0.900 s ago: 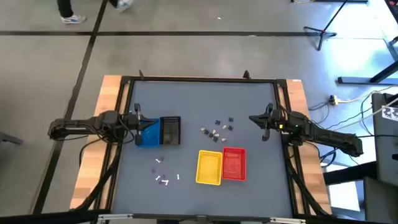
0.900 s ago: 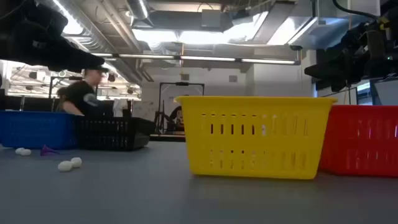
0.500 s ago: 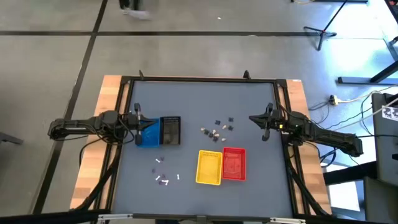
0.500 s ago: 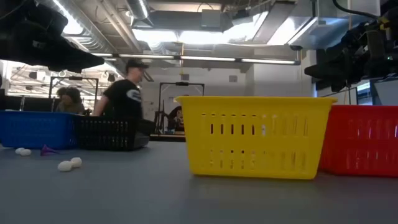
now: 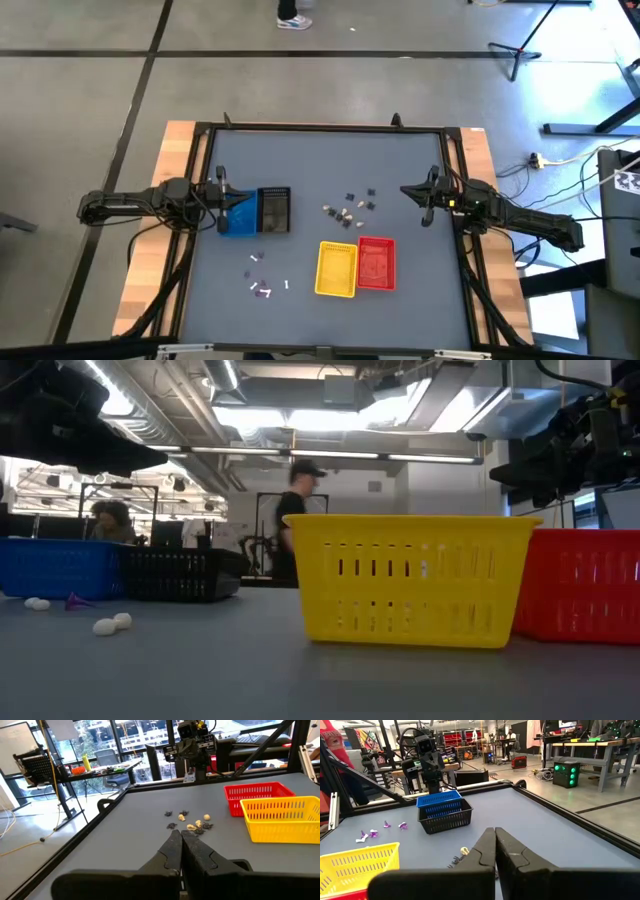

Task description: Sort Halloween decoration

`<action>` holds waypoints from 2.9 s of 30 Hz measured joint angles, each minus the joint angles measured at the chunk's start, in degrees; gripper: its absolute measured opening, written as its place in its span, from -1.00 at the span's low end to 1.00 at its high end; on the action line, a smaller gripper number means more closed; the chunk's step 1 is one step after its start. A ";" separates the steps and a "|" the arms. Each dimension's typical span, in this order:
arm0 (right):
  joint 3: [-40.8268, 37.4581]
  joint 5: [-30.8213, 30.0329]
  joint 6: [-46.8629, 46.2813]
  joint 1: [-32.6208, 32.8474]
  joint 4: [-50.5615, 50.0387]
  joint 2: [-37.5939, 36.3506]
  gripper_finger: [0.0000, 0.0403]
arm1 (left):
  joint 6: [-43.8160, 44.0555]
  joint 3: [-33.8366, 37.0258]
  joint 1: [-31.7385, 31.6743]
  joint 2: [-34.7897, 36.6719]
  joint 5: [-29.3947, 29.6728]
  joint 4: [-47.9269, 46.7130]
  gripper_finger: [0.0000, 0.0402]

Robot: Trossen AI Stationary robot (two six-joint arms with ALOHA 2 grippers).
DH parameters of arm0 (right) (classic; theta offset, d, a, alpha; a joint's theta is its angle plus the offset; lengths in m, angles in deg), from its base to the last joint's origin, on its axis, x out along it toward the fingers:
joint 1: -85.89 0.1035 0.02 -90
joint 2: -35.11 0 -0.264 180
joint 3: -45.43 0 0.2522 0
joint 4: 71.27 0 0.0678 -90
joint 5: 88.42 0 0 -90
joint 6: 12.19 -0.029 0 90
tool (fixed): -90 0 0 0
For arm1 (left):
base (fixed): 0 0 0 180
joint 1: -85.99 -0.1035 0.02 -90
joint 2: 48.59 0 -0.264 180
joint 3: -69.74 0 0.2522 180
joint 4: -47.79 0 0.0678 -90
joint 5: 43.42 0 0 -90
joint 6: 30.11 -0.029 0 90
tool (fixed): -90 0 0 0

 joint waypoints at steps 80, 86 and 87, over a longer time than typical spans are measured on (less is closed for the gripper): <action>28.83 -2.76 8.01 -0.01 -6.67 68.92 -0.12 | 0.14 0.00 0.00 0.00 0.00 0.02 -1.00; 28.83 -4.97 9.25 -0.01 -6.58 72.22 -0.12 | 0.22 0.00 -0.02 0.01 0.00 0.03 -1.00; 28.83 -5.41 9.63 -0.01 -6.58 72.72 -0.12 | 0.22 0.00 -0.01 0.00 0.00 0.03 -1.00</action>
